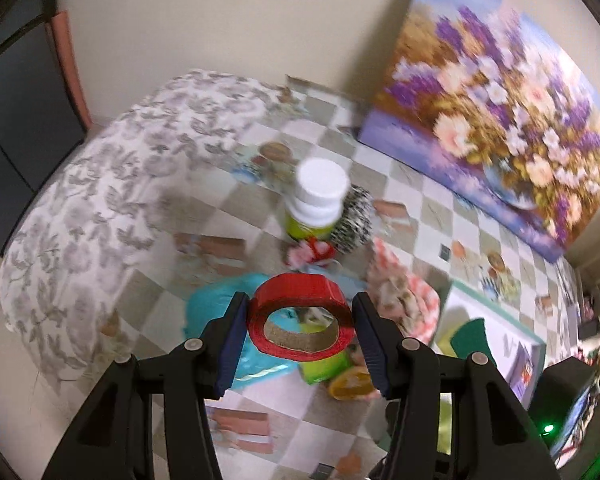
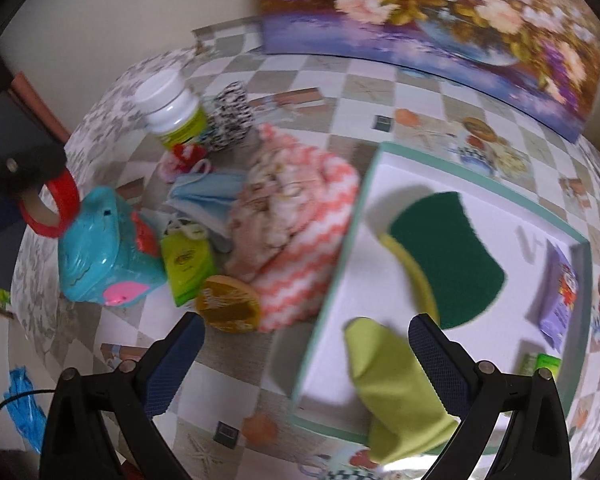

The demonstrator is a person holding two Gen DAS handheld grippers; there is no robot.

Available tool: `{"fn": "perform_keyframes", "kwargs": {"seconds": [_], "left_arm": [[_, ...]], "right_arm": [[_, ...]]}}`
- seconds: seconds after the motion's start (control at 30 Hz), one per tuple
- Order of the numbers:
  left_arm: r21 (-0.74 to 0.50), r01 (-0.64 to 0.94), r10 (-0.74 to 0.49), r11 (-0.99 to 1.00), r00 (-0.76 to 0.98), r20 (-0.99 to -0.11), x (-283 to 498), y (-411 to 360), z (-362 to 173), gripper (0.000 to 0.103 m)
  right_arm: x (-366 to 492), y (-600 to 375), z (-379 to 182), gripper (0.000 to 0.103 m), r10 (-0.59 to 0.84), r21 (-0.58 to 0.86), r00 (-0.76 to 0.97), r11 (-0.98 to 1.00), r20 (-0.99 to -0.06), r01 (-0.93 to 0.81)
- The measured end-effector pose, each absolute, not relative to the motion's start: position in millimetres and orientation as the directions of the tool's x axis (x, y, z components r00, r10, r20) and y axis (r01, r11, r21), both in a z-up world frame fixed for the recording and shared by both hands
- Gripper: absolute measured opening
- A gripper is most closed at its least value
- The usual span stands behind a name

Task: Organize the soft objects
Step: 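Lift the red tape roll with the left tool while the right tool grasps the round golden bun, then carry the tape roll and the bun over the tray with both tools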

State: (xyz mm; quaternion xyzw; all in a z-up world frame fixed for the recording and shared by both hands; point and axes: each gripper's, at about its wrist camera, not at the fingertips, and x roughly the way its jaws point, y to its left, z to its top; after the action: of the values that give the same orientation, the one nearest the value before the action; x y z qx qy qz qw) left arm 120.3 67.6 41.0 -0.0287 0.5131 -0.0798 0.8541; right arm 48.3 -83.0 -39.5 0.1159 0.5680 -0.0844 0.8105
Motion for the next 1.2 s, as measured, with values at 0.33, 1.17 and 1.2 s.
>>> {"fn": "perform_keyframes", "kwargs": {"seconds": [0.33,1.17,1.2], "left_arm": [[-0.13,-0.027,-0.102,0.991,0.473,-0.875,133.8,117.3,35.5,0.054],[-0.161,-0.048,-0.123,0.986,0.451,-0.884,143.0,129.6,26.5,0.054],[-0.161,-0.047,-0.123,0.986,0.451,-0.884,142.6,129.1,26.4,0.054]], "right_arm": [[68.1,-46.3,-56.8,0.102,0.028,0.097,0.322,0.975,-0.946,0.199],[89.6,-16.6,-93.4,0.065,0.067,0.111,0.264,0.982,-0.962,0.153],[88.8,-17.5,-93.1,0.061,0.071,0.115,0.263,0.981,-0.962,0.154]]}}
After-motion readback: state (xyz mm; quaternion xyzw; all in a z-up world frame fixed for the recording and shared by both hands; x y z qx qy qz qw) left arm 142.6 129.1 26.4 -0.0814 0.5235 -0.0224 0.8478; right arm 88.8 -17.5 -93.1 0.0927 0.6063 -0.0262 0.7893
